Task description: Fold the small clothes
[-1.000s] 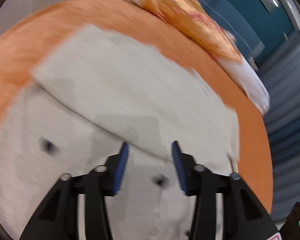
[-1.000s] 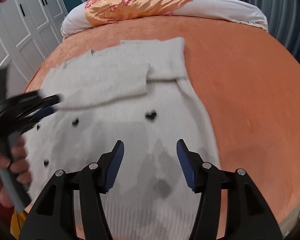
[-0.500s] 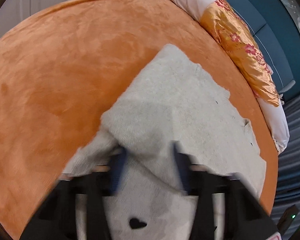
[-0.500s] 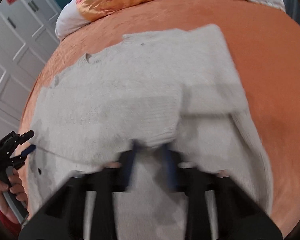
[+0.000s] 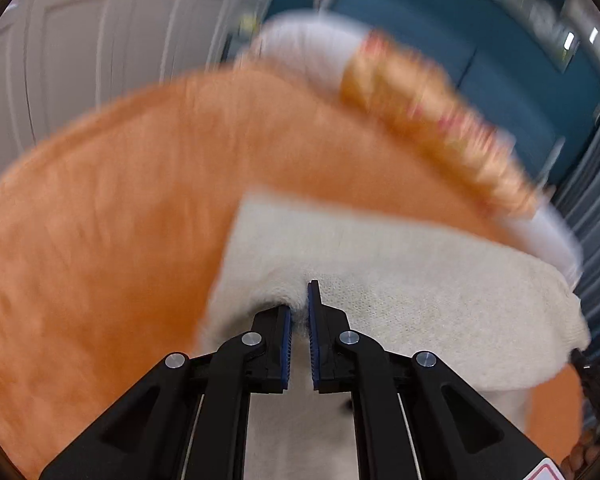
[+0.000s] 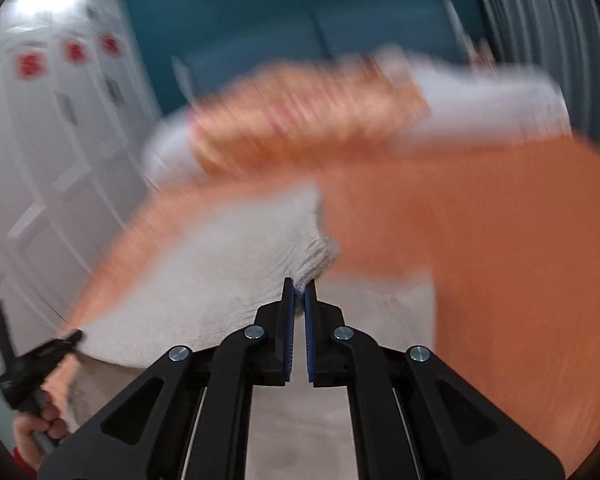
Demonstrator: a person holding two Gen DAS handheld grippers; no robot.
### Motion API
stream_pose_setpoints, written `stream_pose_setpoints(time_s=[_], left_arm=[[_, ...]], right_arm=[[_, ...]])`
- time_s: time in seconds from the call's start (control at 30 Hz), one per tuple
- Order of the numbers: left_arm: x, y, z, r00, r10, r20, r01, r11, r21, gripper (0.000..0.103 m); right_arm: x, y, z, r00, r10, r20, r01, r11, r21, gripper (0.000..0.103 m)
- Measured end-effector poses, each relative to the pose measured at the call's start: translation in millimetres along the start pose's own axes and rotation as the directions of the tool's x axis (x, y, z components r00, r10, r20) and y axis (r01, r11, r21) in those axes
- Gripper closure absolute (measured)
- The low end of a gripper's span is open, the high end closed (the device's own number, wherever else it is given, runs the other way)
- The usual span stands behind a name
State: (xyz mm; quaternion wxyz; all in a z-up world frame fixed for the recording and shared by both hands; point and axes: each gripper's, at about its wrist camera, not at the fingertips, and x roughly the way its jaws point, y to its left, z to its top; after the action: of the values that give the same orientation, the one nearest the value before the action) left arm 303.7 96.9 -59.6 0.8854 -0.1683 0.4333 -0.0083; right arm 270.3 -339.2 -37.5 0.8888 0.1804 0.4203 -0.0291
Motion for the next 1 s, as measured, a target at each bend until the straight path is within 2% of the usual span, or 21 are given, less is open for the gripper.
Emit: stream_pose_setpoints(time_s=[0.03, 0.07, 0.1, 0.13, 0.3, 0.33, 0.4, 0.5, 0.57, 0.63, 0.73, 0.8, 0.87, 0.9, 0.97, 1.0], left_arm=[[17, 2, -9, 0.998, 0.028, -0.049, -0.027, 1.0, 0.006, 0.097], [29, 5, -18, 0.995, 0.05, -0.085, -0.05, 0.999, 0.011, 0.097], [38, 9, -27, 0.993, 0.063, -0.099, -0.062, 0.998, 0.012, 0.096], [37, 11, -30, 0.996, 0.055, -0.071, -0.055, 0.998, 0.013, 0.095], [38, 11, -26, 0.996, 0.053, -0.073, -0.05, 0.998, 0.035, 0.094], [39, 14, -28, 0.996, 0.057, -0.069, -0.054, 0.998, 0.042, 0.092], [40, 11, -31, 0.996, 0.075, -0.053, -0.071, 0.995, 0.077, 0.091], [33, 5, -36, 0.994, 0.094, -0.049, -0.087, 0.988, 0.129, 0.09], [19, 6, -38, 0.996, 0.087, -0.038, -0.08, 0.986, 0.145, 0.077], [2, 13, -45, 0.994, 0.103, -0.025, -0.097, 0.98, 0.175, 0.069], [-25, 38, -63, 0.992, 0.106, -0.061, -0.094, 0.981, 0.169, 0.069], [-51, 66, -83, 0.992, 0.078, -0.101, -0.066, 0.99, 0.125, 0.069], [-71, 83, -100, 0.99, 0.062, -0.125, -0.049, 0.994, 0.1, 0.069], [-88, 94, -113, 0.989, 0.051, -0.137, -0.04, 0.996, 0.082, 0.066], [-111, 107, -131, 0.987, 0.048, -0.154, -0.04, 0.998, 0.053, 0.054], [-125, 115, -143, 0.985, 0.029, -0.169, -0.026, 0.999, 0.024, 0.053]], right_arm=[[32, -14, -19, 0.993, -0.058, -0.106, 0.06, 0.998, 0.01, 0.1], [45, -21, -30, 0.985, -0.086, -0.151, 0.087, 0.996, 0.005, 0.1], [49, -25, -39, 0.983, -0.087, -0.16, 0.089, 0.996, 0.004, 0.1], [46, -26, -43, 0.987, -0.077, -0.143, 0.079, 0.997, 0.009, 0.1], [11, -13, -30, 0.999, -0.028, -0.046, 0.028, 1.0, -0.001, 0.1], [18, -18, -30, 0.997, -0.043, -0.06, 0.042, 0.999, -0.01, 0.1], [52, -28, -39, 0.979, -0.097, -0.177, 0.094, 0.995, -0.022, 0.099], [33, -22, -33, 0.985, -0.083, -0.154, 0.084, 0.996, 0.005, 0.098], [12, -16, -33, 0.988, -0.073, -0.135, 0.075, 0.997, 0.013, 0.098], [-13, -11, -42, 0.99, -0.094, -0.104, 0.094, 0.996, -0.005, 0.096], [-53, -13, -75, 0.988, -0.115, -0.105, 0.114, 0.993, -0.022, 0.082], [-85, -20, -108, 0.979, -0.167, -0.119, 0.162, 0.986, -0.048, 0.065], [-115, -29, -143, 0.967, -0.207, -0.151, 0.201, 0.978, -0.057, 0.061], [-128, -35, -157, 0.962, -0.212, -0.172, 0.208, 0.977, -0.042, 0.056], [-157, -48, -190, 0.953, -0.202, -0.226, 0.21, 0.978, 0.011, 0.047], [-167, -51, -203, 0.949, -0.2, -0.242, 0.213, 0.977, 0.028, 0.045]])
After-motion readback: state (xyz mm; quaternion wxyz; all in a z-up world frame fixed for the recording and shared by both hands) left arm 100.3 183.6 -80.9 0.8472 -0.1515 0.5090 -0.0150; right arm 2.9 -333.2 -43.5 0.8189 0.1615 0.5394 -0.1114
